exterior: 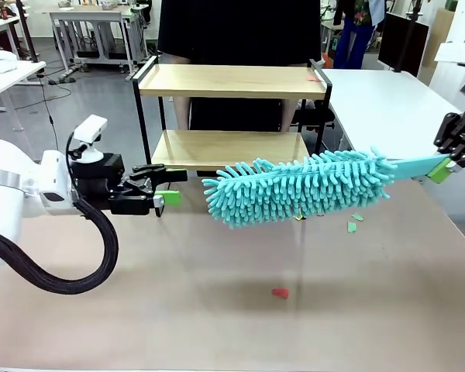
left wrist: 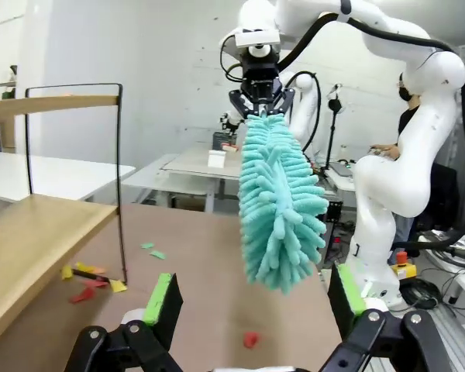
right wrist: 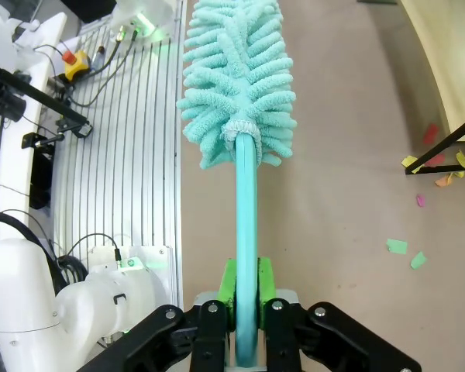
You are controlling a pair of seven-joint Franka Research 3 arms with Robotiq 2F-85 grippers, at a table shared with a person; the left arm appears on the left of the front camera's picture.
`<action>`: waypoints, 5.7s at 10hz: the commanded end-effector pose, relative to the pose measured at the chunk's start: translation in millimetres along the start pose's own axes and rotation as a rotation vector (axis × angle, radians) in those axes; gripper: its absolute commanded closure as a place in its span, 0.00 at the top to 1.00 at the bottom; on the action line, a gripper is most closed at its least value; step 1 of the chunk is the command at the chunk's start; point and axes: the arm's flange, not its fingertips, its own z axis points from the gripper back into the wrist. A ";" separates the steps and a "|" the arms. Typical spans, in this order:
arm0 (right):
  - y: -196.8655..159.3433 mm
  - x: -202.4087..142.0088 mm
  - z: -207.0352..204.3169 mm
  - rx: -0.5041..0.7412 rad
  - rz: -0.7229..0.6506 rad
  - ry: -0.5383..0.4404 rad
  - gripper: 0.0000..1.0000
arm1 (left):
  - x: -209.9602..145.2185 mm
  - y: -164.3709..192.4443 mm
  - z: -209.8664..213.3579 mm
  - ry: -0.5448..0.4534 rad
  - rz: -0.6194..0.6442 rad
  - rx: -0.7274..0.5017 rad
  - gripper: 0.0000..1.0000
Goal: Clean the shelf.
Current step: Hand the Duster back to the human.
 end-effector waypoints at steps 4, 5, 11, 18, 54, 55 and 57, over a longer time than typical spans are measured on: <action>1.5 0.5 3.0 0.006 0.018 -0.026 0.13 | -6.8 14.8 -28.3 -0.032 -0.023 -0.101 1.00; 1.5 0.5 3.0 0.006 0.018 -0.026 0.13 | -10.2 14.7 -38.6 -0.049 -0.020 -0.120 1.00; 1.5 0.5 3.0 0.006 0.018 -0.026 0.13 | -17.0 2.4 -90.9 -0.082 -0.017 -0.131 1.00; 1.5 0.5 3.0 0.006 0.018 -0.026 0.13 | -16.8 -5.3 -134.8 -0.126 -0.055 -0.158 1.00; 45.8 -73.4 160.1 -0.221 -0.166 -0.724 1.00 | 159.4 -59.9 -4.3 -0.235 -0.287 0.266 0.17; 45.8 -73.4 160.1 -0.221 -0.166 -0.724 1.00 | 180.7 -71.8 22.9 -0.242 -0.307 0.374 0.17; 45.8 -73.4 160.1 -0.221 -0.166 -0.724 1.00 | 207.3 -93.9 81.0 -0.263 -0.320 0.593 0.17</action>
